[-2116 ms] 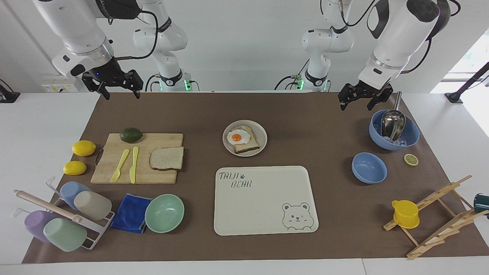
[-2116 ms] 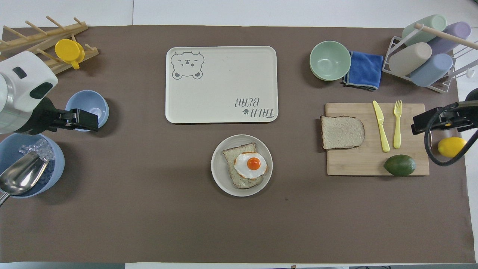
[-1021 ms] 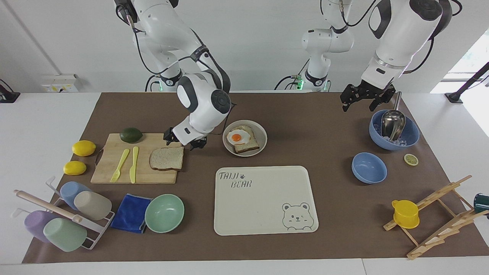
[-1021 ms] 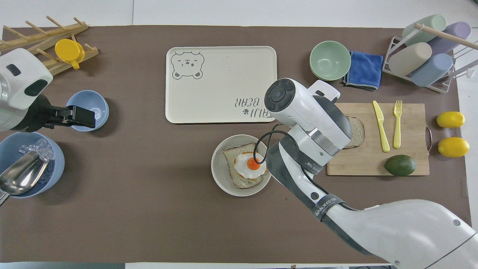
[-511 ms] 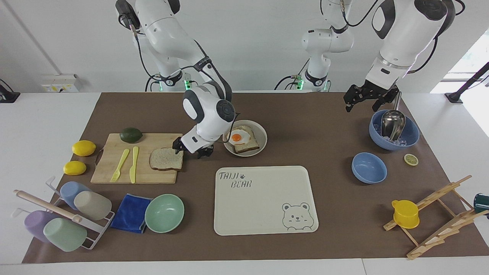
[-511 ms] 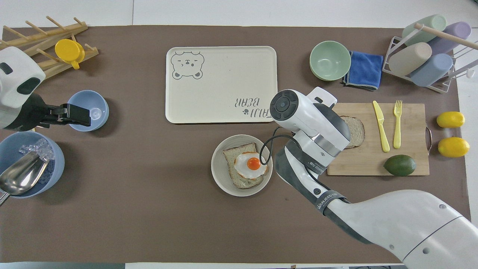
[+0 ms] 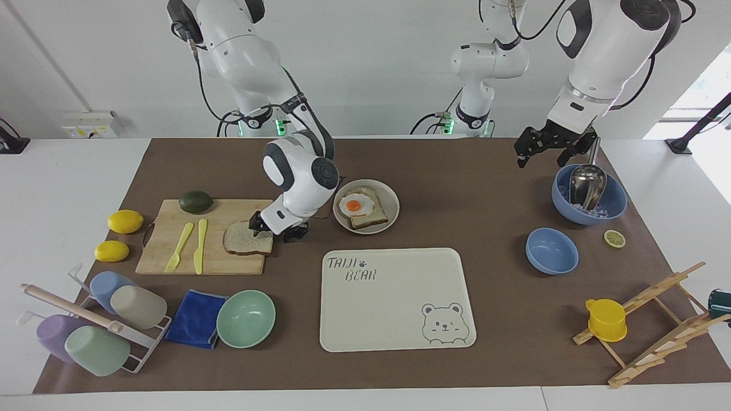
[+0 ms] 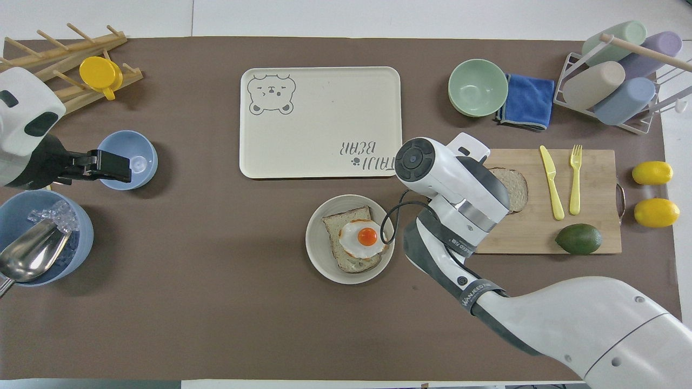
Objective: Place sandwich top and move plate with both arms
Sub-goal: 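Grasp the bread slice on the wooden board with the right gripper, then carry the bread slice over the plate and lower it onto the egg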
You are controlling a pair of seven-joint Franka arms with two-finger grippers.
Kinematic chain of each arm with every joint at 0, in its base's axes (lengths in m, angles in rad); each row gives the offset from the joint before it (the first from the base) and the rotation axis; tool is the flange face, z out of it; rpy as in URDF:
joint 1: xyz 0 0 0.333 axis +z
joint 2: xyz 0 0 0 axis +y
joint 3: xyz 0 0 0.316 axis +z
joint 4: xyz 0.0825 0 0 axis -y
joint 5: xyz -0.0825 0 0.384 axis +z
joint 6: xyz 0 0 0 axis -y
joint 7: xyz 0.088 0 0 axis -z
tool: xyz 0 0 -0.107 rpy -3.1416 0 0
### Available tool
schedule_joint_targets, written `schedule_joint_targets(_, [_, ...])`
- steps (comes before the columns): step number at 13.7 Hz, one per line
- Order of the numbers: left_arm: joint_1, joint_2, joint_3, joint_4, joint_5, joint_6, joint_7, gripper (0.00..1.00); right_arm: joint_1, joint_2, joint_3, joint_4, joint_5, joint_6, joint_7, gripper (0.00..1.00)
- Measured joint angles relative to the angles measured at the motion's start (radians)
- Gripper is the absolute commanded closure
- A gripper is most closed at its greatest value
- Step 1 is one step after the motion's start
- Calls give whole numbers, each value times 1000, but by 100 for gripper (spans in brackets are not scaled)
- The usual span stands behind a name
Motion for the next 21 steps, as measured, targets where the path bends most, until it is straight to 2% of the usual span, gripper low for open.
schedule_joint_targets(2, [0,0,0,0,0,0,0,0,0,-11,1,-20,-1,11,0,35])
schedule_joint_targets(3, [0,0,0,0,0,0,0,0,0,-16,1,-25,-1,11,0,47])
schedule_joint_targets(6, [0,0,0,0,0,0,0,0,0,-27,0,-40,-8,11,0,100])
schedule_joint_targets(10, [0,0,0,0,0,0,0,0,5,-44,5,-44,-24,-9,0,100])
schedule_joint_targets(12, [0,0,0,0,0,0,0,0,27,-46,5,-23,-31,-67,-2,100])
schedule_joint_targets(15, [0,0,0,0,0,0,0,0,93,-51,10,115,-34,-280,-74,100])
schedule_joint_targets(17, [0,0,0,0,0,0,0,0,114,-74,55,242,-6,-427,-138,100])
schedule_joint_targets(19, [3,0,0,0,0,0,0,0,124,-119,86,319,82,-497,-157,100])
schedule_joint_targets(21, [6,0,0,0,0,1,0,0,169,-146,92,329,134,-500,-123,100])
